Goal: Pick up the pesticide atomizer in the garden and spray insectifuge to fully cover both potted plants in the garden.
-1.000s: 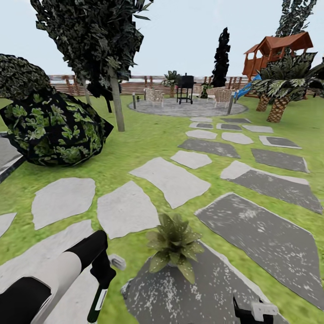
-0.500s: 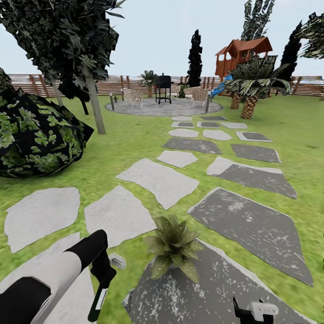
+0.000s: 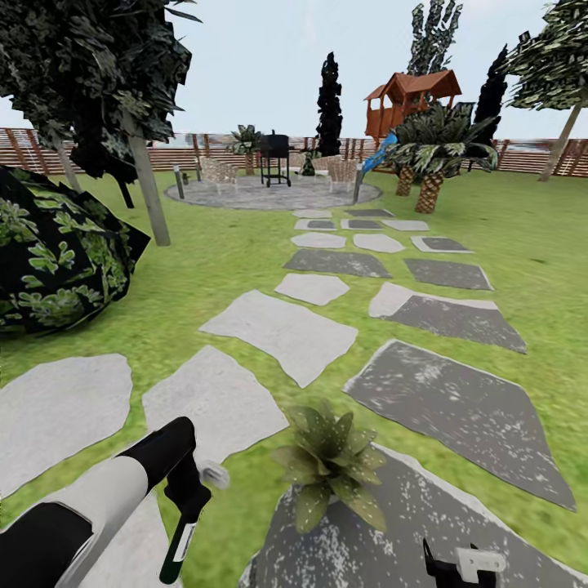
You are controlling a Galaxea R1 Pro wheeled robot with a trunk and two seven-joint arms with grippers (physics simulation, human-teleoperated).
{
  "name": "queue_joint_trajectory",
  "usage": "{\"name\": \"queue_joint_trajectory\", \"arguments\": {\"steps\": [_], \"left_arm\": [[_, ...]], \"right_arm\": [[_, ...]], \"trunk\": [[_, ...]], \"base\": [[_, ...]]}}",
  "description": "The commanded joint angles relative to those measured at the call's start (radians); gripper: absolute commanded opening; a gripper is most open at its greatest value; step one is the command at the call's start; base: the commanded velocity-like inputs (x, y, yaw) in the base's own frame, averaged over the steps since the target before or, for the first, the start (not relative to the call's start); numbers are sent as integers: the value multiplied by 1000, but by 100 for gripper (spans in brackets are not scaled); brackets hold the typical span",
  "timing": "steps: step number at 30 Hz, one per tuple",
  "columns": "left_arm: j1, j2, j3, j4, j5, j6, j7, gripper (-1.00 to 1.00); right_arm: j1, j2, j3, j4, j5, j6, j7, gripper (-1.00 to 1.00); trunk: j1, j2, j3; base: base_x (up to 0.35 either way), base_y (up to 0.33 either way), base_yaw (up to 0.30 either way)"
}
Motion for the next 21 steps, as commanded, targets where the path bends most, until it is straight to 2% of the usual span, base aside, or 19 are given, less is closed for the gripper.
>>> {"name": "queue_joint_trajectory", "arguments": {"steps": [1, 8, 21], "left_arm": [[1, 0, 0, -3, -10, 4, -10, -100], [0, 0, 1, -4, -10, 4, -10, -100], [0, -1, -2, -5, -10, 4, -10, -100]], "right_arm": [[-1, 0, -6, 1, 3, -3, 1, 100], [-1, 0, -5, 2, 2, -4, 1, 100], [-1, 0, -5, 2, 2, -4, 1, 100]], "trunk": [[0, 0, -1], [0, 0, -1], [0, 0, -1]], "base": [[161, 305, -2], [105, 292, -27], [2, 20, -253]]}}
